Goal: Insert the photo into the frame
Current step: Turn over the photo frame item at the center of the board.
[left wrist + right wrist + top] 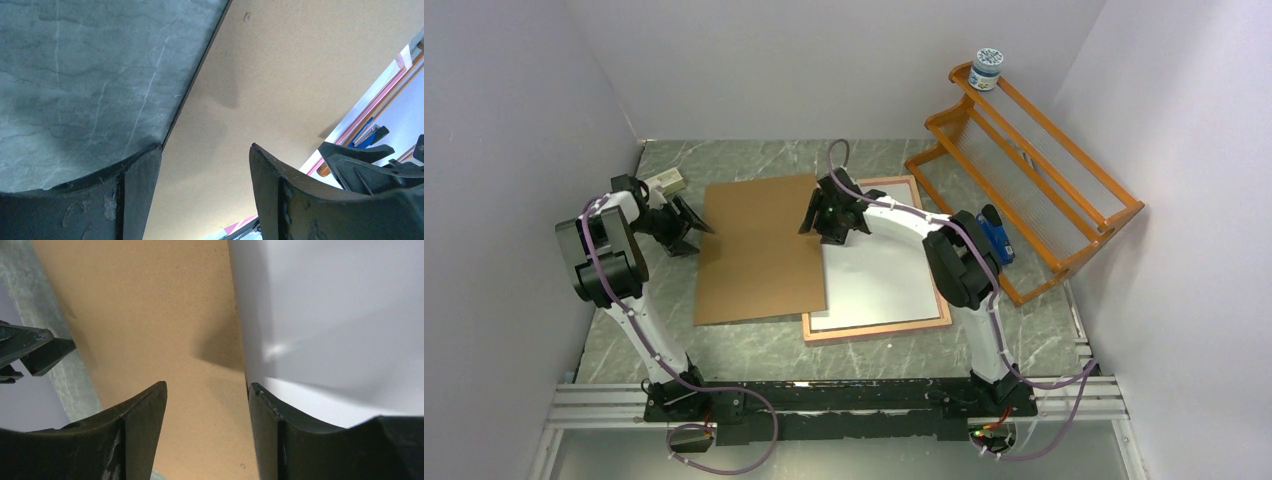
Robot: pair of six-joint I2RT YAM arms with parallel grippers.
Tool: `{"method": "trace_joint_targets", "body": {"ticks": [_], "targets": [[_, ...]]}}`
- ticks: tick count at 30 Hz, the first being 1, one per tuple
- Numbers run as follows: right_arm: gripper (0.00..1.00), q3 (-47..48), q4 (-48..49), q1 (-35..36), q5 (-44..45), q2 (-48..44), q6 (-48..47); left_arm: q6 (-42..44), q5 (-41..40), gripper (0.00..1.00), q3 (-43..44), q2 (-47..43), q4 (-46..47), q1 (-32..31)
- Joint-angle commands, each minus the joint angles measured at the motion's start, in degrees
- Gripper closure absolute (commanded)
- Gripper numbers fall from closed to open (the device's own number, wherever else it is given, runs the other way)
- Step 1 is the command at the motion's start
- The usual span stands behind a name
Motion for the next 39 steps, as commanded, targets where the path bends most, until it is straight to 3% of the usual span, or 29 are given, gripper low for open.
{"method": "trace_joint_targets", "body": {"ticks": [1,7,14,22,35,39], "targets": [[0.37,1.6,6.22,-0.37,-7.68,-0.93,-0.15,0.1,-3.21,0.28,-2.92,2.29,-1.6,-1.02],[0.39,0.3,11.67,-0.74,-14.35,-2.11,-0.36,-0.18,-2.98,0.28,-3.55,1.89,-1.29,-1.1],[0.39,-5.68,30.84,-1.26,-30.09,-5.46,0.11,-0.84,-3.06,0.28,-4.3,1.36,-0.77,-1.6],[0.34,-3.3,33.45,-1.27,-39.94,-2.89,1.06,-3.63,-2.8,0.28,-5.23,0.75,0.51,-2.13],[0.72,4.69,18.2,-1.15,-36.99,-0.02,-7.36,-6.11,-4.64,0.28,-8.22,-2.49,2.85,-3.45],[0.79,5.81,15.83,-1.14,-36.67,0.74,-8.32,-6.18,-4.55,0.28,-8.47,-4.07,2.66,-3.64]]}}
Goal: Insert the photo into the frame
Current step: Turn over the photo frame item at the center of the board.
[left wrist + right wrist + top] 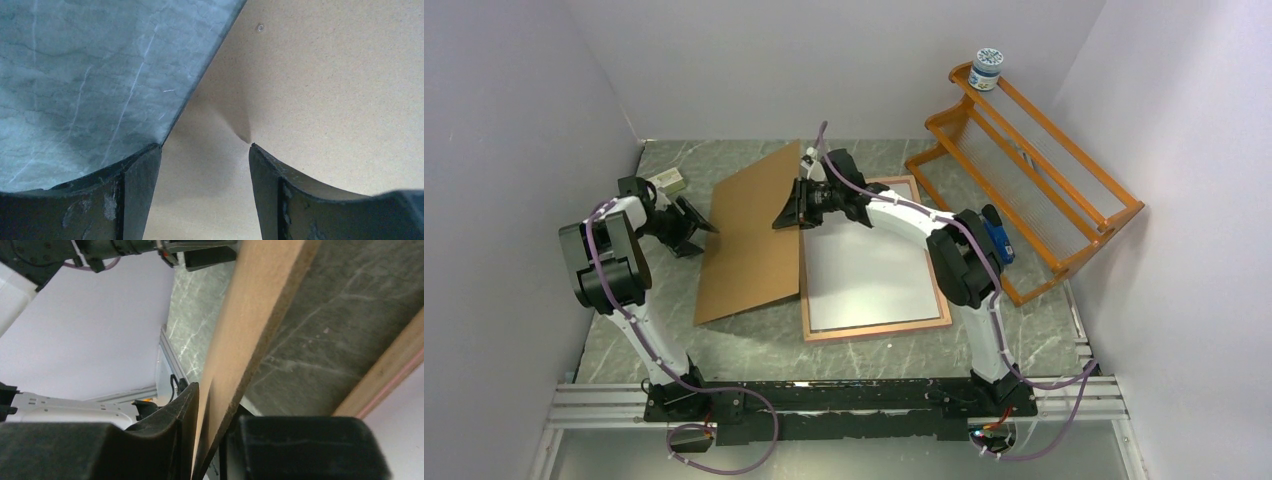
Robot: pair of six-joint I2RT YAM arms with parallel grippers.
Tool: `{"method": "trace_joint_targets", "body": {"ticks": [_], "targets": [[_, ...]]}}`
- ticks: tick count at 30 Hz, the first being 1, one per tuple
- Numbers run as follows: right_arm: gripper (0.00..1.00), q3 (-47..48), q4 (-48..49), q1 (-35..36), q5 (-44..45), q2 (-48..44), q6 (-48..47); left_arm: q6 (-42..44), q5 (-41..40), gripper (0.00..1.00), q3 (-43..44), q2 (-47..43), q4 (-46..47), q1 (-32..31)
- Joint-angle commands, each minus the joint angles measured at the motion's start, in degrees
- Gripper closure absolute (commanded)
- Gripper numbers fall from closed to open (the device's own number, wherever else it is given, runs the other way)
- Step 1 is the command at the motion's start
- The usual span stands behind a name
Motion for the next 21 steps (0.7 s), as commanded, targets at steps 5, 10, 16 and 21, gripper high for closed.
{"method": "trace_joint_targets", "body": {"ticks": [5,10,16,21], "targets": [[0.94,4.04,-2.84,-0.13,-0.2,0.98,-3.07,0.71,-2.17,0.28,-1.63,-1.04,-5.71,-1.5],[1.0,6.0,-4.84,-0.4,0.99,0.02,-2.84,1.07,-2.46,0.27,-0.4,-4.14,-7.15,-1.47],[1.0,8.5,-4.66,-2.55,-0.31,-1.7,0.43,1.42,-3.7,0.25,1.15,-10.19,-9.78,-1.46],[1.0,12.0,-6.84,-5.08,-1.29,-3.96,3.7,1.48,-5.34,0.08,1.21,-18.98,-12.05,-1.47]]}}
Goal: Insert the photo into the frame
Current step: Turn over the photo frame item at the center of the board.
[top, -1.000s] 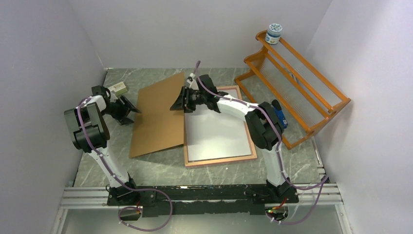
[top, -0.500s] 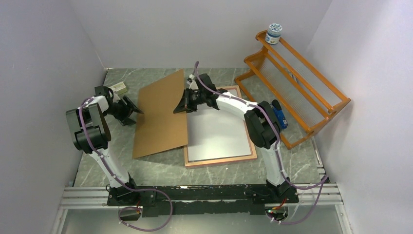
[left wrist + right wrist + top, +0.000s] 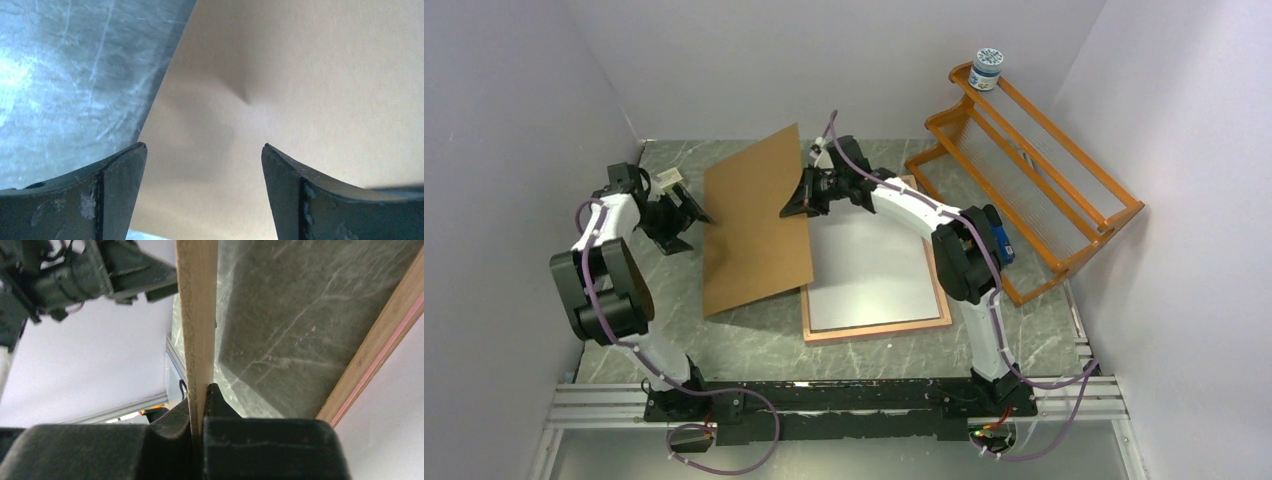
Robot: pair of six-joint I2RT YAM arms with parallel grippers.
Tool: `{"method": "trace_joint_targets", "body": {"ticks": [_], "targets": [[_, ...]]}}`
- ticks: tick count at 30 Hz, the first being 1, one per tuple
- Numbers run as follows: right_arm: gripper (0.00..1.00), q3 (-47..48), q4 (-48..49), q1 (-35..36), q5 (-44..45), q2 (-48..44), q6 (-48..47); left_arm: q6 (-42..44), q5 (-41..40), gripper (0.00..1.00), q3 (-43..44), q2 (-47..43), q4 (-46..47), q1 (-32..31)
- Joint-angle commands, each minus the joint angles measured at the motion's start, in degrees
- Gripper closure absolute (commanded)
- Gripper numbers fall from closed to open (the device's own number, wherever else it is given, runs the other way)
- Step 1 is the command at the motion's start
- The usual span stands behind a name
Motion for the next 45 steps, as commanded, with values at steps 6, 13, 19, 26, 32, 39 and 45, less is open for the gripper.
{"method": "trace_joint_targets", "body": {"ticks": [6,13,19,26,32,39,45], "targets": [[1.0,5.82,4.3,-5.63,-3.55,-8.19,7.6,-0.76,-1.63,0.06,-0.2,-17.36,-3.43,-0.33],[1.0,3.86,9.44,-9.41,-8.5,-12.99,10.49,-0.78,7.57,0.06,1.81,-18.59,-5.54,-0.37],[1.0,2.83,12.39,-11.16,-13.19,-16.38,12.58,-1.97,21.08,0.06,1.97,-17.81,-2.76,-0.33],[1.0,1.99,16.44,-12.21,-18.21,-17.87,14.9,-2.89,34.68,0.1,4.66,-18.93,-0.25,-0.47],[1.0,1.8,17.23,-12.56,-21.71,-18.91,14.85,-6.32,42.94,0.17,5.57,-20.14,6.5,-0.42],[1.0,-2.64,24.74,-12.88,-25.83,-20.78,19.14,-20.1,46.81,0.35,3.61,-19.96,22.83,-0.45],[1.0,-1.96,16.59,-13.31,-25.98,-22.18,12.14,-23.88,46.97,0.68,1.5,-21.69,31.03,-0.5]]}}
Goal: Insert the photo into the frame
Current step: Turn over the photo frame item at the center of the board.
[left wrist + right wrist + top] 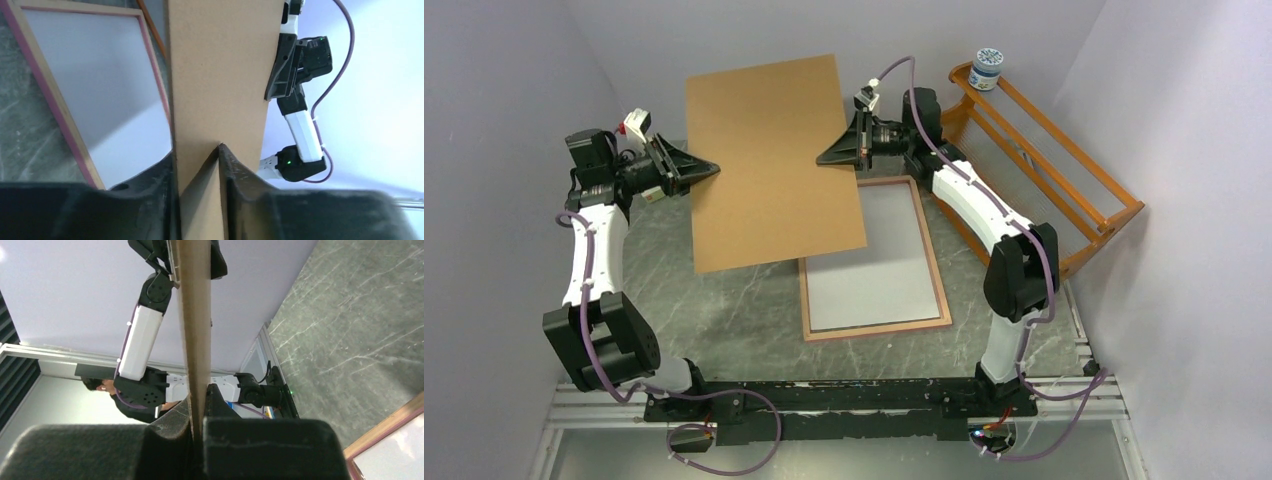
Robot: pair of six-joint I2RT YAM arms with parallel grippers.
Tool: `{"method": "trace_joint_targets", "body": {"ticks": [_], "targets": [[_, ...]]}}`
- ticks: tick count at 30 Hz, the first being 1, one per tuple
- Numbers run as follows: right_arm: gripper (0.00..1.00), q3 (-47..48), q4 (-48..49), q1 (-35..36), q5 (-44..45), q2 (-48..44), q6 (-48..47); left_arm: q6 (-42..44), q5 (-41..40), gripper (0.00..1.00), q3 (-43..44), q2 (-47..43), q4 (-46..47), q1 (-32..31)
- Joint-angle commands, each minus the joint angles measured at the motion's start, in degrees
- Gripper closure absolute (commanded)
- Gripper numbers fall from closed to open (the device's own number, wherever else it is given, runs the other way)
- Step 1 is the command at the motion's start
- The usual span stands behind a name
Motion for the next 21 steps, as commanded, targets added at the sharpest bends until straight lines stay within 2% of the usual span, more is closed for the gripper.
{"method": "trace_joint_targets", "body": {"ticks": [1,3,4,5,6,10,14,17,18,21], "targets": [[1.0,2.15,-0.12,-0.71,-2.63,-5.29,-4.63,-4.44,2.95,0.77,-1.36,-3.53,9.53,-0.21],[1.0,2.07,-0.85,-0.78,-2.23,-5.28,-5.03,-5.09,2.78,0.96,-1.92,-4.21,10.22,-0.22],[1.0,1.9,-1.13,-0.79,-1.94,-5.42,-5.18,-5.29,2.58,0.97,-1.96,-4.69,10.16,-0.2],[0.99,1.96,-1.79,-0.78,-1.62,-5.44,-5.61,-5.2,2.29,0.97,-1.82,-5.06,9.82,-0.22],[0.93,2.02,-3.03,-0.87,-1.17,-5.51,-6.47,-4.86,1.79,0.97,-1.48,-5.55,9.16,-0.18],[0.56,2.05,-11.78,-1.59,3.84,-6.57,-13.18,0.5,-4.02,0.98,2.42,-7.79,0.55,-0.21],[0.34,3.55,-24.0,-2.91,12.76,-6.98,-21.2,7.0,-13.56,0.97,8.71,-9.59,-13.02,-0.18],[0.24,6.41,-34.5,-3.12,22.62,-6.77,-27.54,11.12,-21.79,0.97,13.2,-10.12,-21.72,-0.24],[0.2,7.18,-38.79,-3.06,28.3,-6.76,-29.05,12.41,-23.88,0.97,14.67,-10.12,-24.21,-0.22],[0.17,7.68,-44.75,-3.09,38.24,-7.13,-31.38,14.75,-29.06,0.98,17.6,-10.45,-28.91,-0.18]]}}
